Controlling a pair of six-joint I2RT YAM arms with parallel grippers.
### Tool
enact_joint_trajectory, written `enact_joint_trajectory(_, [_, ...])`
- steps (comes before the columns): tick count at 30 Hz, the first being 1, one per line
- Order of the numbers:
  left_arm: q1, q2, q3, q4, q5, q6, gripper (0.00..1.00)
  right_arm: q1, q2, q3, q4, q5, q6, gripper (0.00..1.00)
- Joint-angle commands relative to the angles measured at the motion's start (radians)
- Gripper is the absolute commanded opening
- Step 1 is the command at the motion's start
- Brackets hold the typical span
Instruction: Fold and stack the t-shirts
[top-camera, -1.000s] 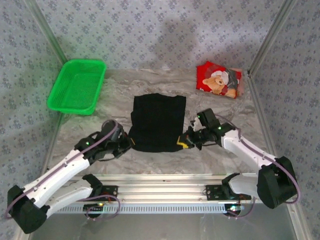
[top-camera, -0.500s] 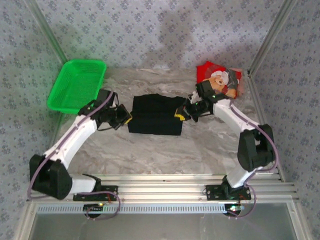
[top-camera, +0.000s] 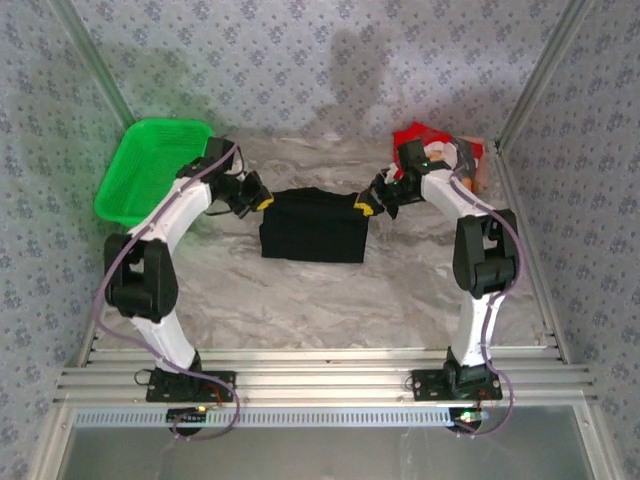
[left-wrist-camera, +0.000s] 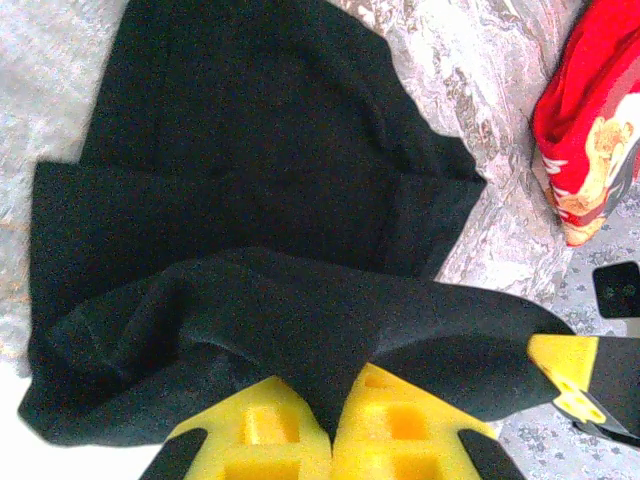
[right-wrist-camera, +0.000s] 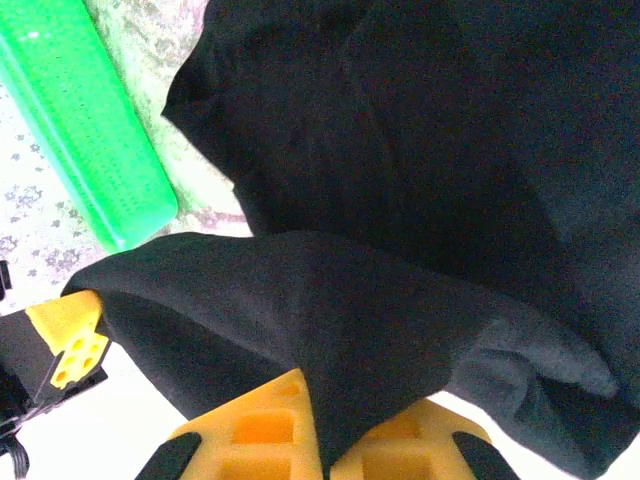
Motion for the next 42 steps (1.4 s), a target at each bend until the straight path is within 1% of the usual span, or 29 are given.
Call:
enact_joint_trajectory(1, [0.023, 0.056, 0.088, -0.019, 0.022, 0.055, 0.0, -0.035, 0.06, 0.058, -0.048, 0.003, -0.032, 0.0])
enact_joint_trajectory(5, [0.035, 0.138, 0.147, -0.03, 0.022, 0.073, 0.0, -0.058, 0.129, 0.112, -0.04, -0.001, -0.033, 0.0])
enact_joint_trajectory(8, [0.04, 0.202, 0.186, -0.03, 0.023, 0.081, 0.0, -0.064, 0.192, 0.165, -0.029, -0.014, -0.03, 0.07])
enact_joint_trajectory(9, [0.041, 0.227, 0.2, -0.025, 0.023, 0.082, 0.0, -0.067, 0.217, 0.188, -0.019, -0.011, -0.024, 0.12])
enact_joint_trajectory(10, [0.042, 0.251, 0.216, -0.023, 0.022, 0.08, 0.0, -0.069, 0.238, 0.207, -0.005, -0.011, -0.01, 0.2])
enact_joint_trajectory(11, [0.047, 0.277, 0.239, -0.02, 0.02, 0.075, 0.07, -0.074, 0.266, 0.234, 0.01, -0.011, 0.005, 0.24])
enact_joint_trajectory(13, [0.054, 0.316, 0.279, 0.026, 0.031, 0.037, 0.27, -0.092, 0.31, 0.308, 0.03, 0.008, 0.032, 0.31])
enact_joint_trajectory(14, [0.057, 0.328, 0.311, 0.049, 0.039, 0.013, 0.39, -0.103, 0.32, 0.345, 0.057, 0.02, 0.044, 0.35])
enact_joint_trajectory(15, [0.056, 0.336, 0.357, 0.055, 0.041, 0.003, 0.47, -0.112, 0.323, 0.382, 0.08, 0.025, 0.058, 0.4])
enact_joint_trajectory(16, [0.055, 0.342, 0.411, 0.054, 0.041, 0.0, 0.52, -0.123, 0.319, 0.421, 0.083, 0.035, 0.064, 0.44])
enact_joint_trajectory(18, [0.057, 0.352, 0.522, 0.019, 0.035, 0.007, 0.58, -0.135, 0.297, 0.493, 0.064, 0.068, 0.047, 0.45])
enact_joint_trajectory(20, [0.058, 0.349, 0.604, -0.04, 0.019, 0.025, 0.63, -0.136, 0.246, 0.504, 0.041, 0.076, -0.002, 0.46])
enact_joint_trajectory(21, [0.058, 0.336, 0.622, -0.055, 0.015, 0.034, 0.64, -0.134, 0.216, 0.488, 0.04, 0.079, -0.03, 0.47])
enact_joint_trajectory(23, [0.049, 0.298, 0.605, -0.055, 0.013, 0.046, 0.67, -0.128, 0.152, 0.419, -0.027, 0.086, -0.086, 0.47])
enact_joint_trajectory(25, [0.03, 0.258, 0.562, -0.087, 0.012, 0.088, 0.7, -0.118, 0.077, 0.294, -0.046, 0.112, -0.137, 0.52])
enact_joint_trajectory(28, [-0.002, 0.225, 0.459, -0.099, 0.003, 0.136, 0.7, -0.087, -0.001, 0.099, -0.013, 0.155, -0.215, 0.61])
enact_joint_trajectory(30, [-0.023, 0.212, 0.339, -0.031, 0.018, 0.126, 0.68, -0.071, -0.008, 0.007, 0.022, 0.154, -0.251, 0.63])
enact_joint_trajectory(32, [-0.05, 0.221, 0.283, 0.048, 0.038, 0.104, 0.64, -0.06, 0.006, -0.038, 0.031, 0.171, -0.295, 0.65])
enact_joint_trajectory(34, [-0.085, 0.268, 0.31, 0.065, 0.04, 0.116, 0.57, -0.046, 0.035, -0.06, 0.074, 0.179, -0.314, 0.66])
enact_joint_trajectory(35, [-0.097, 0.3, 0.342, 0.057, 0.04, 0.123, 0.55, -0.038, 0.049, -0.06, 0.084, 0.178, -0.319, 0.67])
enact_joint_trajectory(39, [-0.123, 0.434, 0.463, 0.033, 0.031, 0.132, 0.53, -0.012, 0.099, -0.045, 0.126, 0.152, -0.317, 0.66])
enact_joint_trajectory(42, [-0.113, 0.499, 0.511, 0.042, 0.009, 0.116, 0.51, -0.014, 0.106, -0.066, 0.242, 0.096, -0.226, 0.62])
